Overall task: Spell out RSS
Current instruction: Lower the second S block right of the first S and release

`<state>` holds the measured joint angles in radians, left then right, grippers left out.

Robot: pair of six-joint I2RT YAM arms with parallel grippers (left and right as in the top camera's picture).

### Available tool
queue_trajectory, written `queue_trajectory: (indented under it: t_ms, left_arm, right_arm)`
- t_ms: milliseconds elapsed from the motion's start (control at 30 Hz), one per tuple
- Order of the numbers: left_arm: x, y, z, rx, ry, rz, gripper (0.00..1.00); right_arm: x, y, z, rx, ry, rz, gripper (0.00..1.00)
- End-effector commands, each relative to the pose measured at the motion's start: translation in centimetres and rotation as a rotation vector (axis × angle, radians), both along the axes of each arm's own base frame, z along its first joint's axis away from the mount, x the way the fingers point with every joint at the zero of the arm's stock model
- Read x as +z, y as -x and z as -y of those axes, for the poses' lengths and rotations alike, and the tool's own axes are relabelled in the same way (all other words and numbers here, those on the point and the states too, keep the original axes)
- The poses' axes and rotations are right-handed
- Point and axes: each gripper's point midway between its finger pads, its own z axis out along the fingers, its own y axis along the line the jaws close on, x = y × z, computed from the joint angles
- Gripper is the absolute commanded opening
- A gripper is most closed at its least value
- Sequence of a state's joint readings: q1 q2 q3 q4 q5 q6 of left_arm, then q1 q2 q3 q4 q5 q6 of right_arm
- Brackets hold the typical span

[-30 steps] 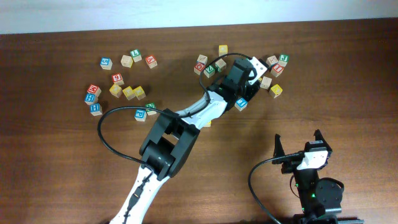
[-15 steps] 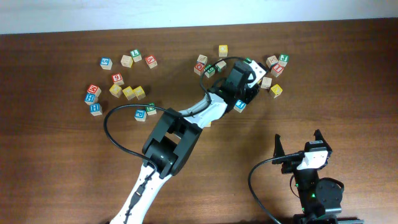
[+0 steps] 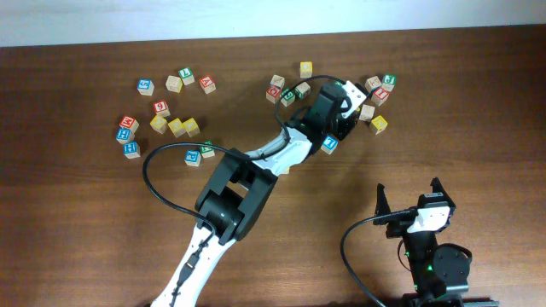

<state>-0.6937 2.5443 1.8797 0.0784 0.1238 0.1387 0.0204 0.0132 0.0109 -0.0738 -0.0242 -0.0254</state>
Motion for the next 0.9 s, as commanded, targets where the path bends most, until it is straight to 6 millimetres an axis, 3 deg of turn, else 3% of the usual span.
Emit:
queue_trajectory:
  t_ms: [0, 133, 367, 600, 667, 867]
  left_arm:
    - [-0.6, -0.1, 0.1, -0.008, -0.005, -0.007, 0.15]
    - [0.7, 0.1, 0.0, 0.003, 0.006, -0.025, 0.13]
    - [5.2, 1.1, -0.9, 0.014, -0.002, -0.060, 0.04]
    - [12.7, 3.1, -2.5, 0.014, -0.006, -0.064, 0.00]
    - [13.8, 3.9, -3.3, 0.015, -0.021, -0.082, 0.01]
    - [14.1, 6.3, -7.0, 0.052, -0.114, -0.214, 0.00]
  right_arm:
    - [-0.4, 0.0, -0.1, 0.004, -0.003, -0.010, 0.98]
    - [-0.4, 0.0, -0.1, 0.004, -0.003, -0.010, 0.98]
    - [-0.4, 0.0, -0.1, 0.004, -0.003, -0.010, 0.98]
    - [-0.4, 0.0, -0.1, 0.004, -0.003, -0.010, 0.98]
    - [-0.4, 0.0, -0.1, 0.004, -0.003, -0.010, 0.98]
    - [-0.4, 0.0, -0.1, 0.004, -0.003, -0.010, 0.98]
